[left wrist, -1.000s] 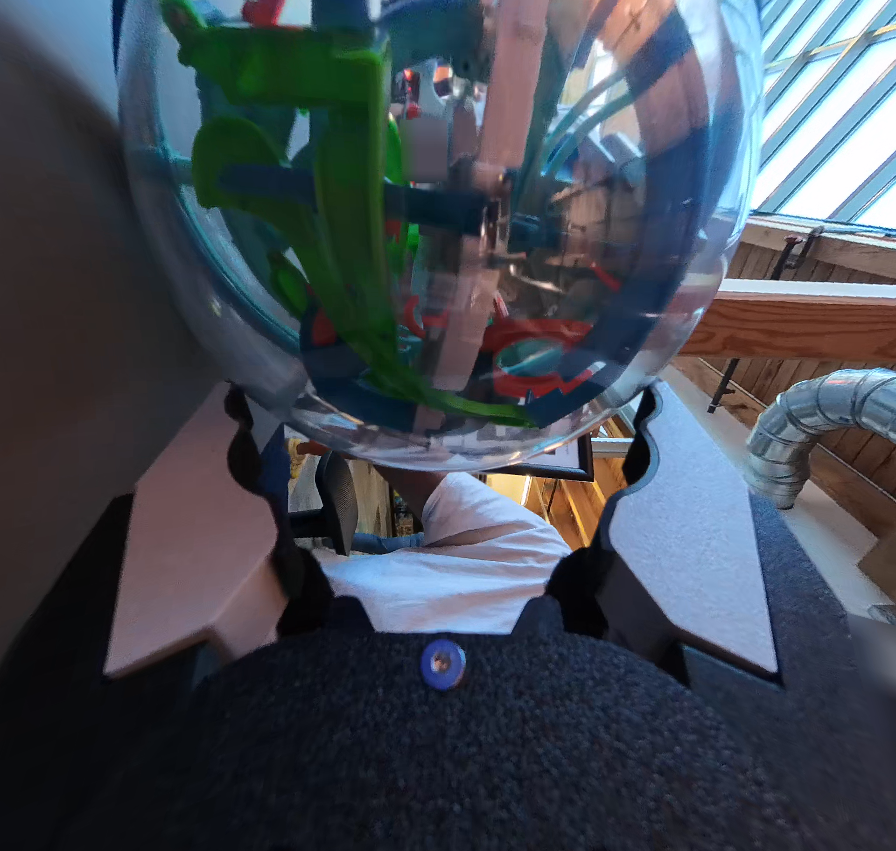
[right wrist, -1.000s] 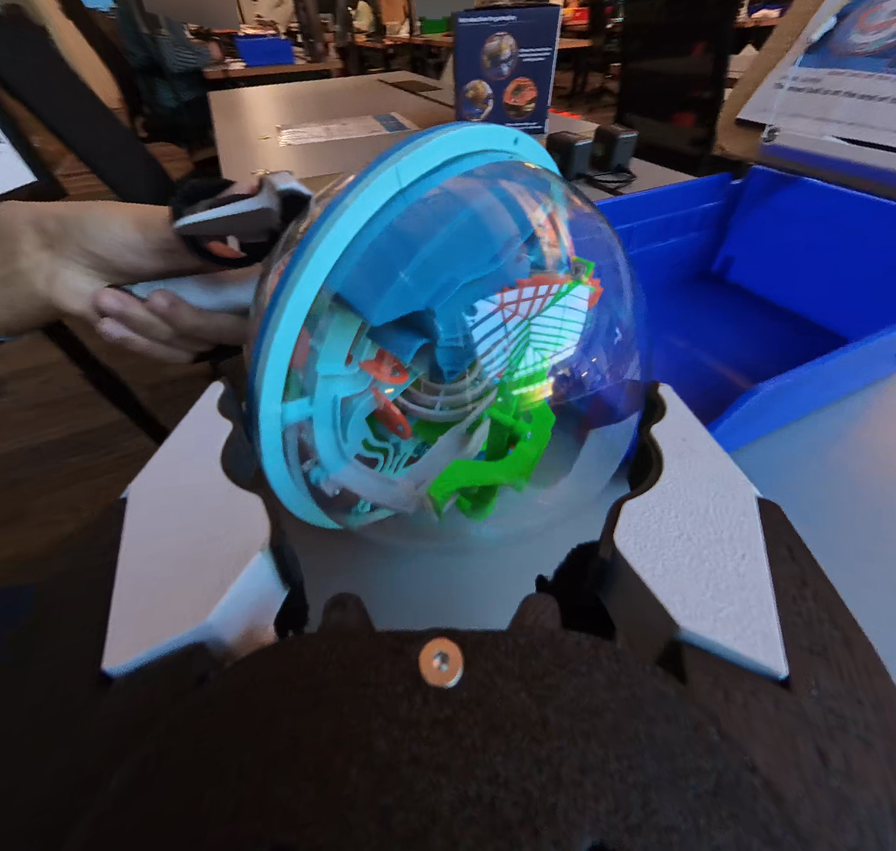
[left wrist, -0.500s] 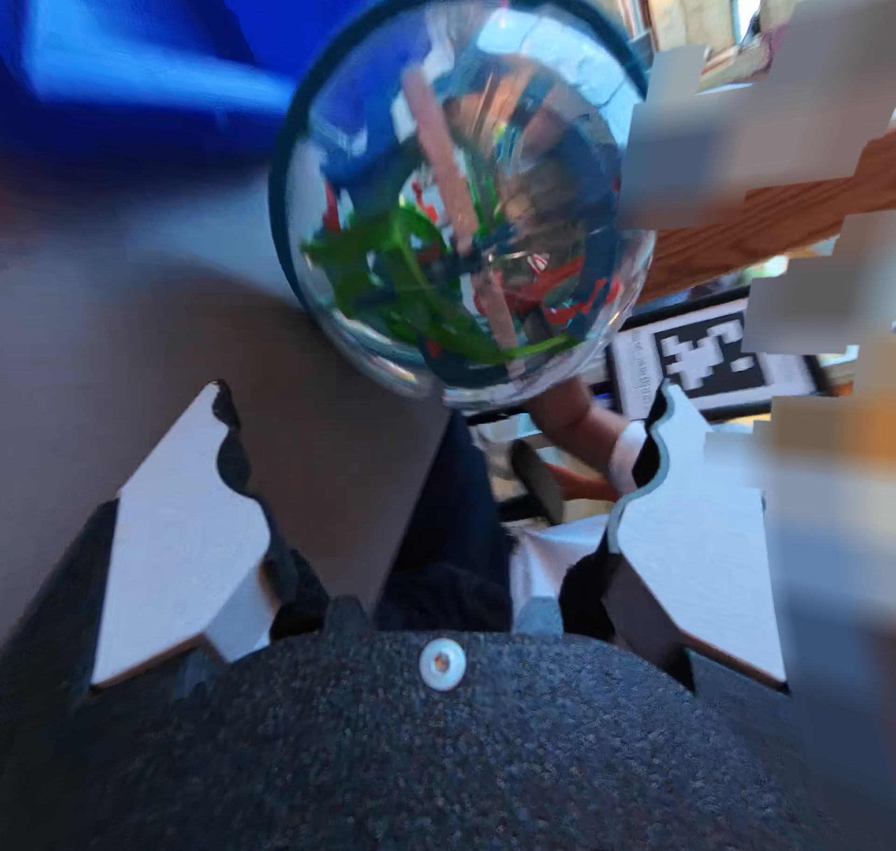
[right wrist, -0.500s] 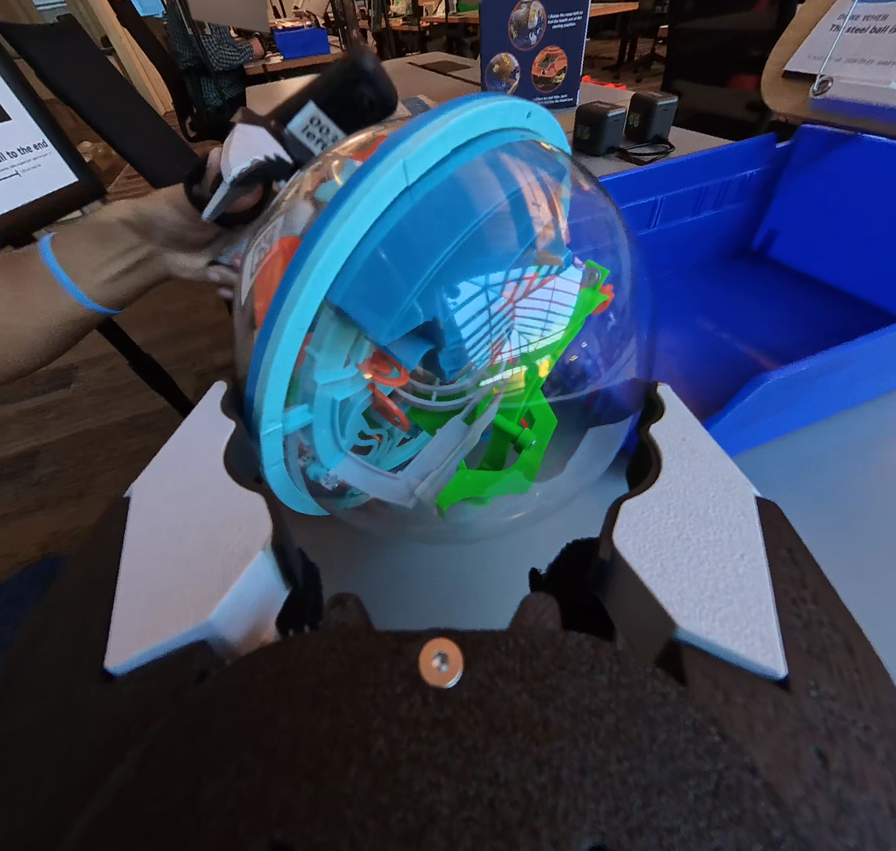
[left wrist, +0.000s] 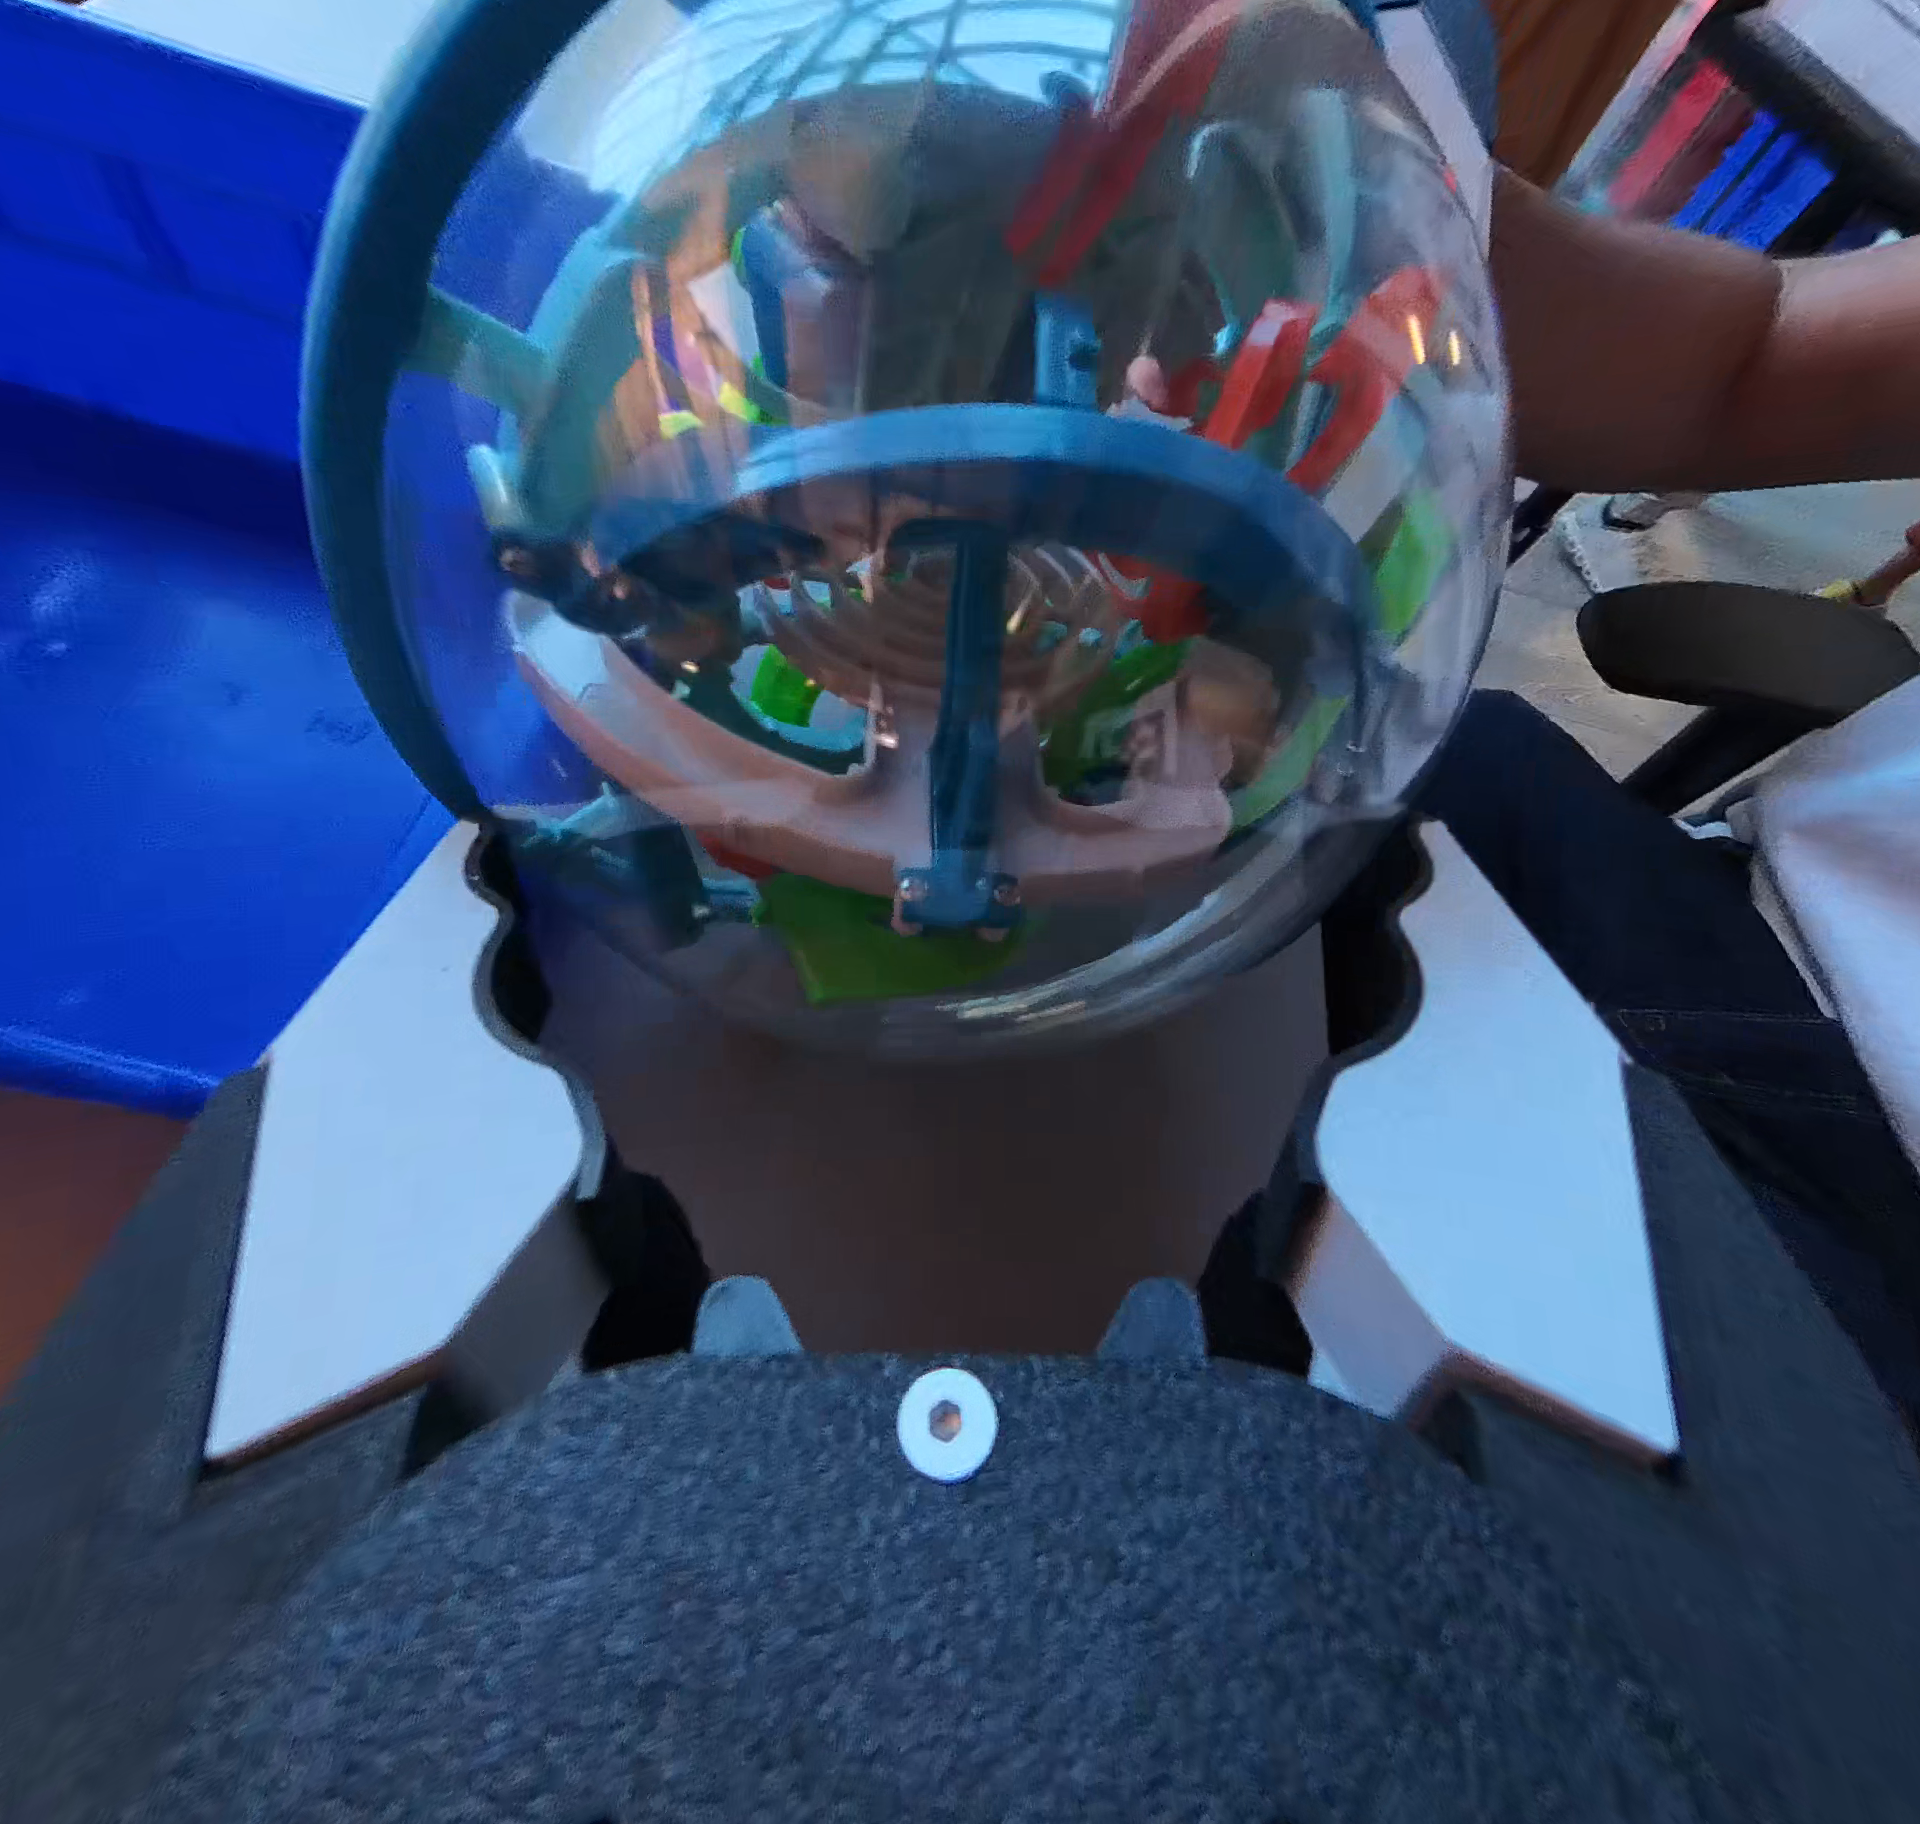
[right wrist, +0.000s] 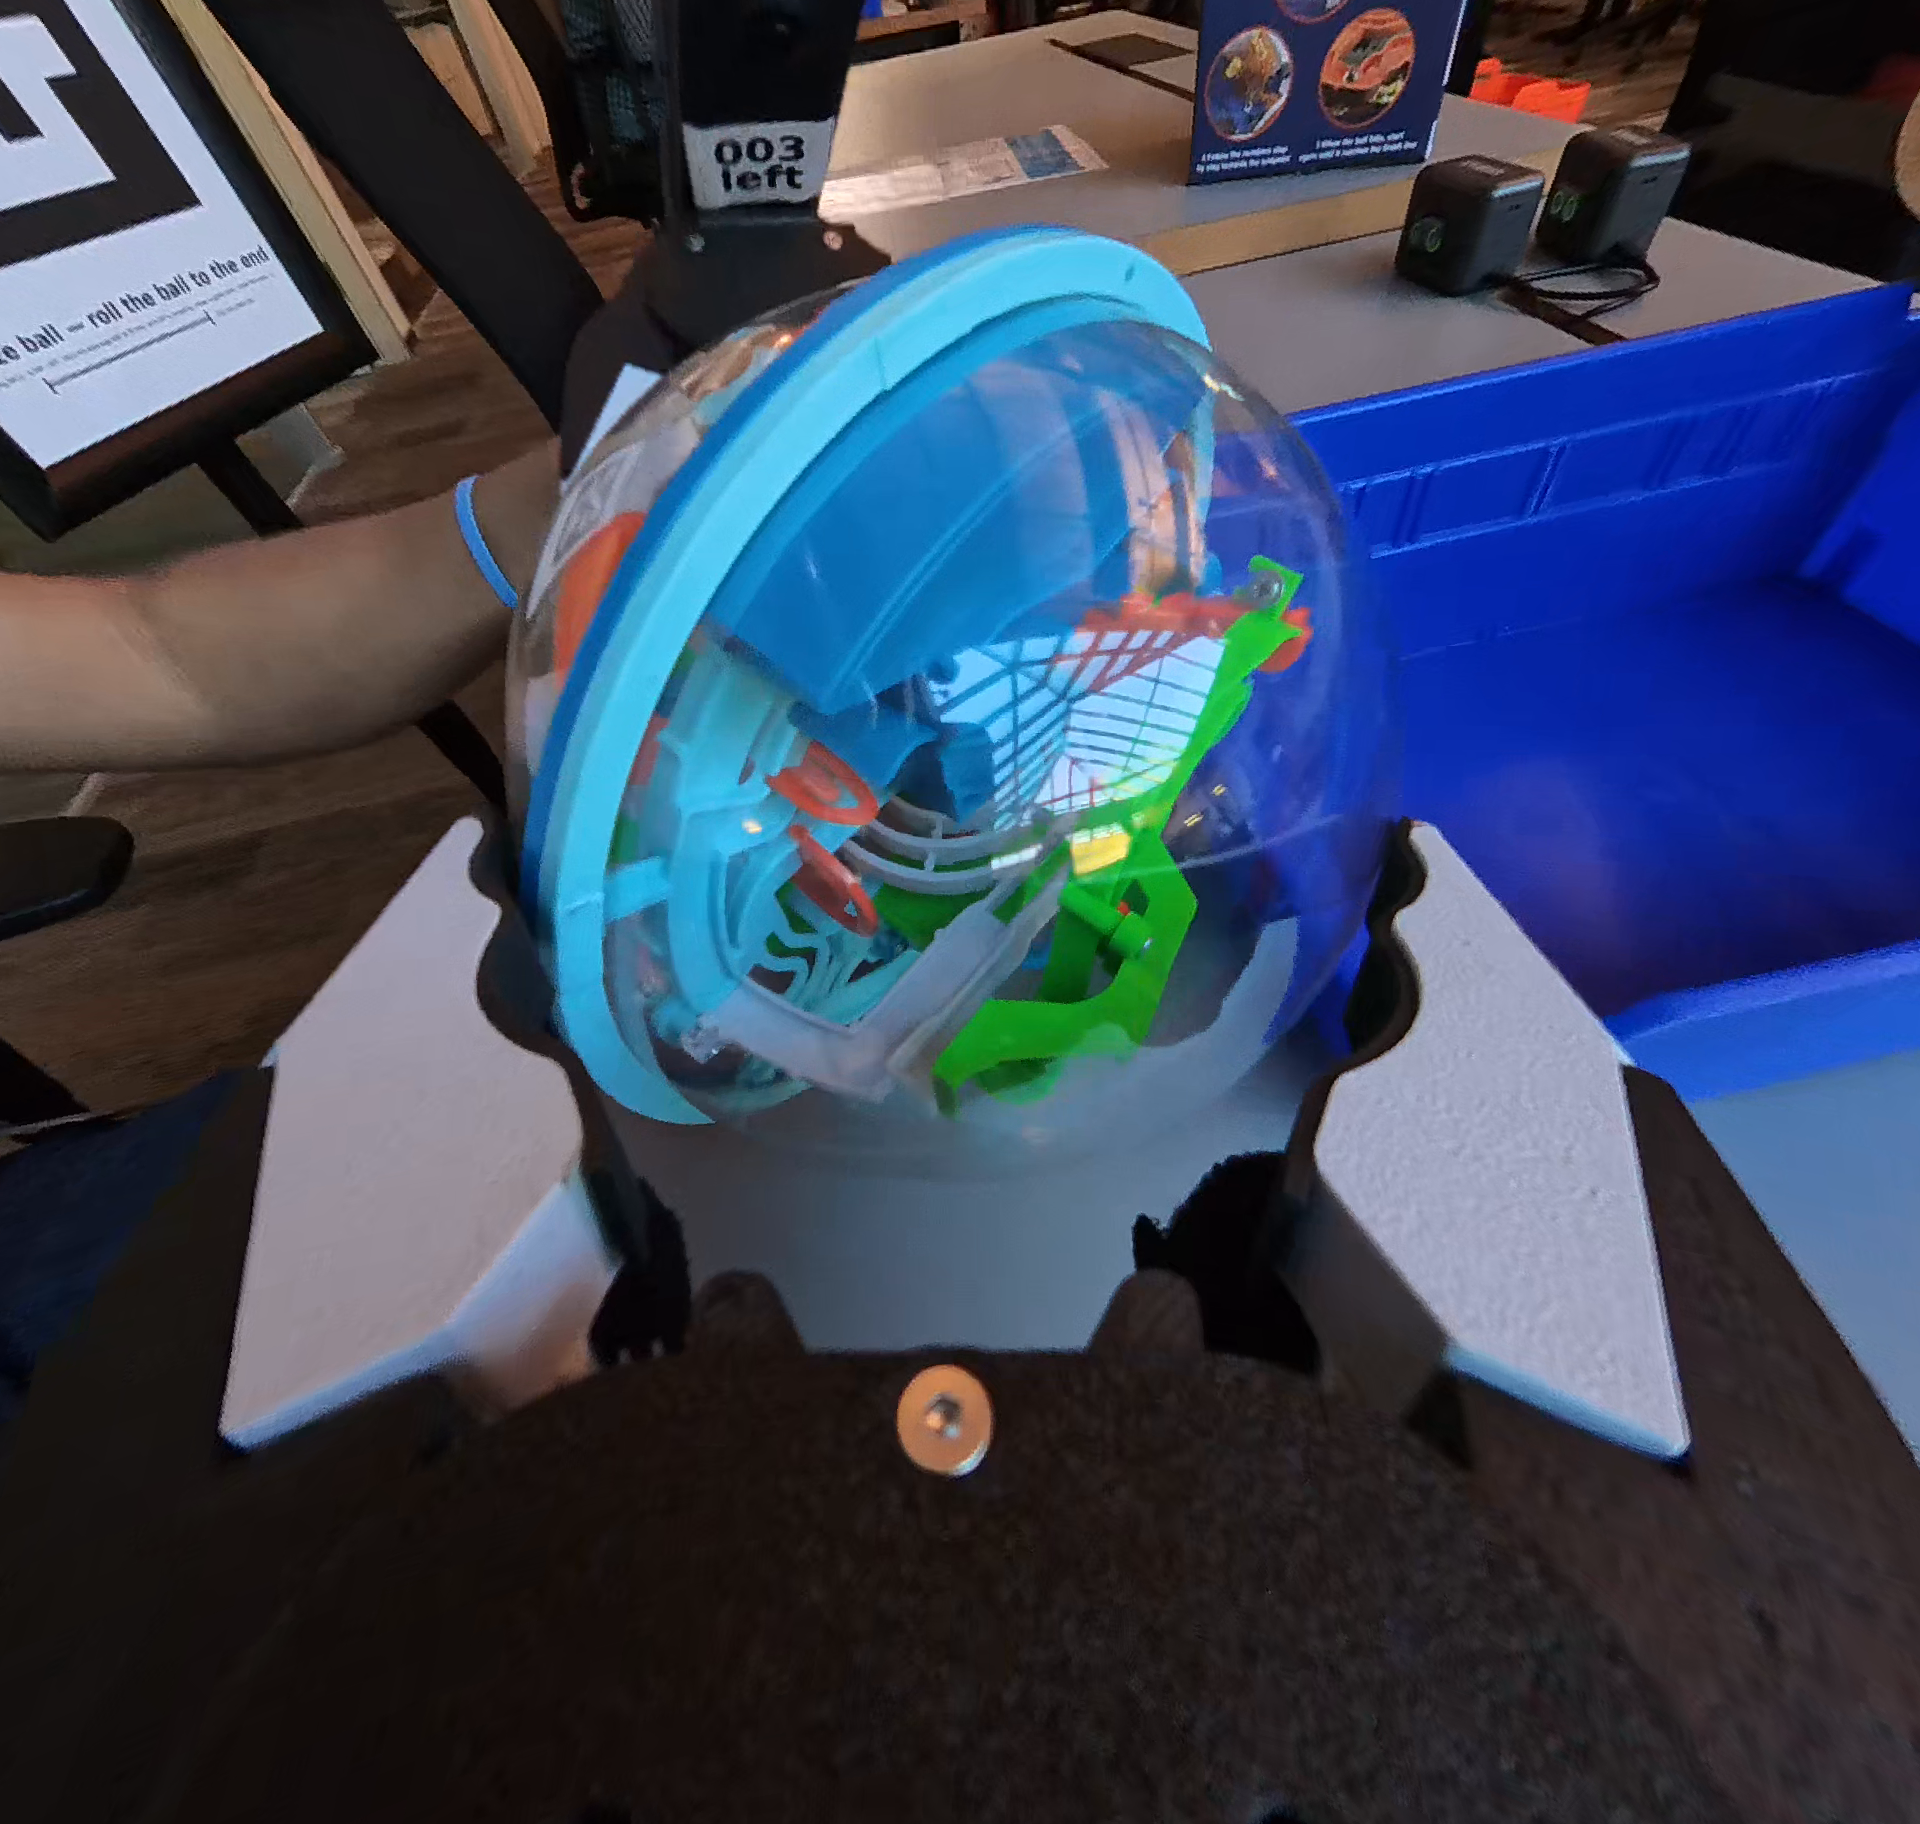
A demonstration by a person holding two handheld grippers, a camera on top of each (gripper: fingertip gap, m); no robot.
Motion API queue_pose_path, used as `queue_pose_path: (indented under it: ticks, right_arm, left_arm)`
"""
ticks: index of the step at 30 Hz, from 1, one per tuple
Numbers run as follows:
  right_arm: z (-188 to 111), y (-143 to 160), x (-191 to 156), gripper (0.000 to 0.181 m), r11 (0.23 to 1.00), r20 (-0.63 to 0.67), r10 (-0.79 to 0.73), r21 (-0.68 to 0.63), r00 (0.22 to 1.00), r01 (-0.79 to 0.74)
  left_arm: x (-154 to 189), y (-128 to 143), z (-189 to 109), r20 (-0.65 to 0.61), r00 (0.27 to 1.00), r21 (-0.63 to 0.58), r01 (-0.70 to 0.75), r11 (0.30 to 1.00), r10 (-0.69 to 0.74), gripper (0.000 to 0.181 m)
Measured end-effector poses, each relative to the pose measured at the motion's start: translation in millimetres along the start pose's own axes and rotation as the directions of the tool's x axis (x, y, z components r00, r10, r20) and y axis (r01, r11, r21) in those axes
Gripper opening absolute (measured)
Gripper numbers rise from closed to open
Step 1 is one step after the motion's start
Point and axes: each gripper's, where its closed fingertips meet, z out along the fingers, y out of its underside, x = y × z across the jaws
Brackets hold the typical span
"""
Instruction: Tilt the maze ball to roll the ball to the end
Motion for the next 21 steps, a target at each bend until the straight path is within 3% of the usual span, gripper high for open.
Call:
queue_pose_path:
  ticks: [6,11,14,21]
  right_arm:
    - [-22,8,6,0.153,0.989,-0.068,0.075,0.132,0.995,-0.066]
    - [2,46,-3,0.154,0.993,-0.066,0.110,0.052,0.992,-0.107]
    - [5,39,-2,0.154,0.988,-0.057,0.128,0.093,0.990,-0.123]
    - [0,36,-5,0.154,0.993,-0.049,0.117,0.034,0.992,-0.116]
  left_arm:
    - [0,1,-3,-0.002,0.998,0.038,0.061,0.997,-0.061,0.151]
    - [4,-4,3,-0.006,0.996,0.118,0.090,0.989,-0.090,0.151]
    - [3,-2,8,0.017,0.994,0.128,0.109,0.986,-0.112,0.156]
    - [8,-5,10,0.016,0.991,0.185,0.125,0.975,-0.131,0.156]
